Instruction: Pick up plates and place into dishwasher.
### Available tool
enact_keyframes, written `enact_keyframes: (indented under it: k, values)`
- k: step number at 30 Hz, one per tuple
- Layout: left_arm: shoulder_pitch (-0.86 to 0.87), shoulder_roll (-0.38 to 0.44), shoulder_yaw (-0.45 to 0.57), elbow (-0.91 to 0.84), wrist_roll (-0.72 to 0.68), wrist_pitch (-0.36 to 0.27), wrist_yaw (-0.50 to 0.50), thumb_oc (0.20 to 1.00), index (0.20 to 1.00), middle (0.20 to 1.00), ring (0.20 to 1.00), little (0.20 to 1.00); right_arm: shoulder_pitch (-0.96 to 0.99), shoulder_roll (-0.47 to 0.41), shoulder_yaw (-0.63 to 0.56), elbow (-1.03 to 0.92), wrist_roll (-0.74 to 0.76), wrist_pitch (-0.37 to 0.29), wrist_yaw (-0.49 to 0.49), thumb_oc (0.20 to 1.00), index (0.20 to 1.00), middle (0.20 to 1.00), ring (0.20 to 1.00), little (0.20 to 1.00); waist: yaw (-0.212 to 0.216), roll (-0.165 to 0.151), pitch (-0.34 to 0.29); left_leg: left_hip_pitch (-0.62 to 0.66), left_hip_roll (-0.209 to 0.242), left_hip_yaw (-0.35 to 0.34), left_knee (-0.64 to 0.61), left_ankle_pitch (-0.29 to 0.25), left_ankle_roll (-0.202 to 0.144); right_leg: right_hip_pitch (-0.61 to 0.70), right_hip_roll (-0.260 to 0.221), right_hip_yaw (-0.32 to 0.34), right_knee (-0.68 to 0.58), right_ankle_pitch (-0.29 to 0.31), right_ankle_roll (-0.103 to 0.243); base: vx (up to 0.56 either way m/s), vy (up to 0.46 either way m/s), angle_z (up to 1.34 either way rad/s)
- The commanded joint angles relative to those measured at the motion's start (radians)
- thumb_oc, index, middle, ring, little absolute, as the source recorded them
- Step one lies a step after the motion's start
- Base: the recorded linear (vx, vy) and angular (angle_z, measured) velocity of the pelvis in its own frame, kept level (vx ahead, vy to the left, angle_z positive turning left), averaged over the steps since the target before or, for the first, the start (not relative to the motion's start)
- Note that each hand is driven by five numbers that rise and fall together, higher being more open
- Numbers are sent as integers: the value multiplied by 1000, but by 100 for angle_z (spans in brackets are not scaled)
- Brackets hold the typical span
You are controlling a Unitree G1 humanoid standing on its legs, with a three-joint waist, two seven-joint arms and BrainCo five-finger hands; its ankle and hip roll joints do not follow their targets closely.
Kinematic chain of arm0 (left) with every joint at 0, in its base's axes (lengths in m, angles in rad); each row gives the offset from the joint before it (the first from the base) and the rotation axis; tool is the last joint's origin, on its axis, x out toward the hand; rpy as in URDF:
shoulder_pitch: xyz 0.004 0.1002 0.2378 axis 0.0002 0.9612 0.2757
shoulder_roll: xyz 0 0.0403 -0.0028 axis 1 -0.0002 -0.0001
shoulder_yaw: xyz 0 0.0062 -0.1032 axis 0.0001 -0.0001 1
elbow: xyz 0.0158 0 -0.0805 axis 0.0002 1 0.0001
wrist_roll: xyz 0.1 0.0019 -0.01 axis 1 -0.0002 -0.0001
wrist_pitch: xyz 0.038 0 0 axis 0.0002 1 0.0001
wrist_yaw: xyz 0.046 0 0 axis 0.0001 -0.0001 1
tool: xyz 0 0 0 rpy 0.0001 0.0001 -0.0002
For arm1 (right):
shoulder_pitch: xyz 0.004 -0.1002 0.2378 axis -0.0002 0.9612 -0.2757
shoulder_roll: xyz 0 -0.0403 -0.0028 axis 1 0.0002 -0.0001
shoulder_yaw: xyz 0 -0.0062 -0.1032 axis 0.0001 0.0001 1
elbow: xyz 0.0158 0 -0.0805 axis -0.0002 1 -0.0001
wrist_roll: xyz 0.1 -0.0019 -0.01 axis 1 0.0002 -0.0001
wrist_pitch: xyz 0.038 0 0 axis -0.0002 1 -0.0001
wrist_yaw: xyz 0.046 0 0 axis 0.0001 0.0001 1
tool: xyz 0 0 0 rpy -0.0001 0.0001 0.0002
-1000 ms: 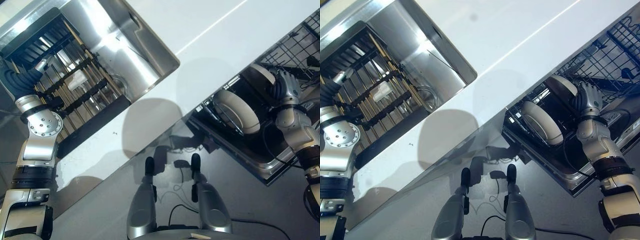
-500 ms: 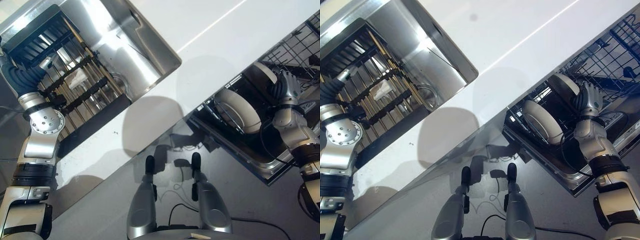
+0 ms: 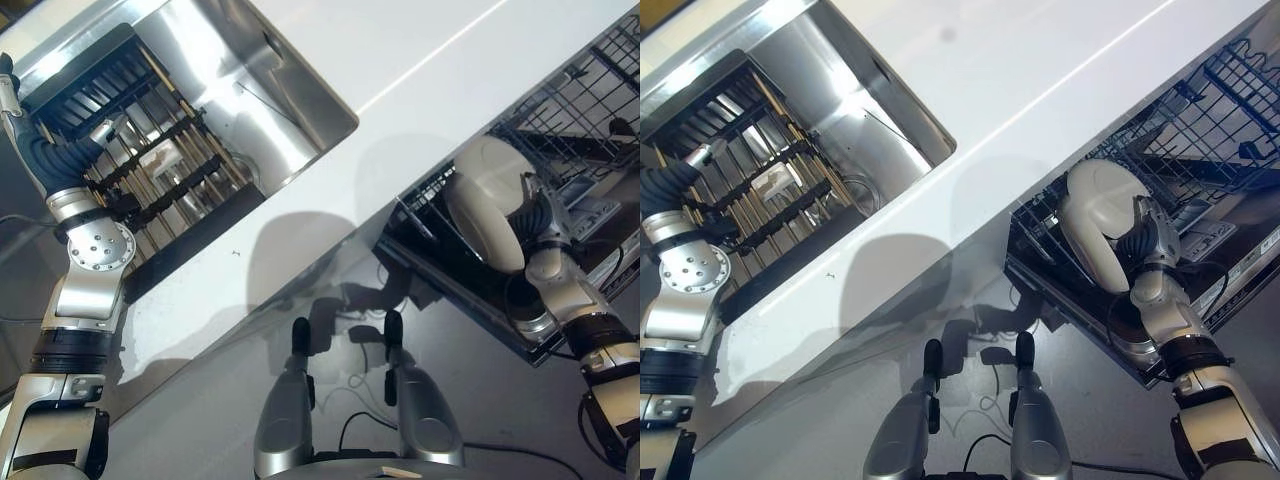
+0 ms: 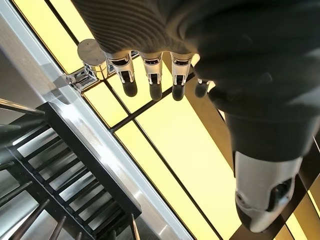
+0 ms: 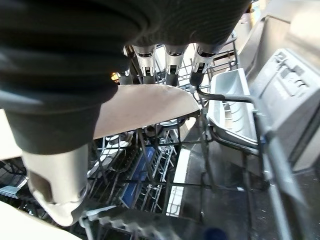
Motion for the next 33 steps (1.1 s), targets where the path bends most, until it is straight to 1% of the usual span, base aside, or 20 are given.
enact_keyframes:
  k: [1, 10, 14, 17, 26, 30, 33]
  values:
    - [27, -33, 32, 0, 4, -44, -14, 1000, 1000, 1000, 1000, 1000, 41, 8, -10, -78, 8, -28, -27, 1000, 1000, 1000, 1000, 1000, -9, -29, -80, -29, 61, 24, 45, 13, -2, -7, -83, 50, 68, -68, 54, 0, 0, 0]
    - [129, -81, 70, -16, 41, -62, -43, 1000, 1000, 1000, 1000, 1000, 159, 42, -99, -155, -2, -30, -18, 1000, 1000, 1000, 1000, 1000, -12, -51, -145, 40, 67, 38, 21, -2, -2, 62, -88, 56, 26, -62, 67, 53, 18, -5]
    - [165, -95, 89, -24, 50, -59, -57, 1000, 1000, 1000, 1000, 1000, 211, 52, -144, -182, 25, -45, -15, 1000, 1000, 1000, 1000, 1000, -14, -55, -168, 60, 73, 41, 28, -11, -3, 83, -87, 59, 25, -66, 66, 67, 15, -6]
    - [200, -105, 102, -26, 55, -62, -65, 1000, 1000, 1000, 1000, 1000, 245, 62, -184, -222, 23, -66, -42, 1000, 1000, 1000, 1000, 1000, -15, -54, -185, 76, 76, 40, 33, -18, -3, 101, -87, 64, 22, -69, 68, 101, 20, -5]
    - [298, -144, 134, -41, 61, -83, -79, 1000, 1000, 1000, 1000, 1000, 286, 85, -334, -454, 56, -69, -159, 1000, 1000, 1000, 1000, 1000, -22, -38, -219, 112, 80, 43, 22, -27, -3, 122, -85, 78, 24, -81, 71, 63, 36, -4]
    - [339, -166, 155, -50, 64, -87, -86, 1000, 1000, 1000, 1000, 1000, 325, 118, -404, -531, 126, -110, -195, 1000, 1000, 1000, 1000, 1000, -28, -28, -231, 121, 80, 45, 21, -29, -3, 125, -85, 85, 28, -86, 70, 62, 51, -3]
    - [371, -191, 165, -51, 68, -95, -95, 1000, 1000, 1000, 1000, 1000, 354, 161, -435, -576, 179, -127, -191, 1000, 1000, 1000, 1000, 1000, -33, -17, -240, 127, 75, 46, 25, -31, -4, 126, -87, 90, 34, -91, 68, 70, 88, -5]
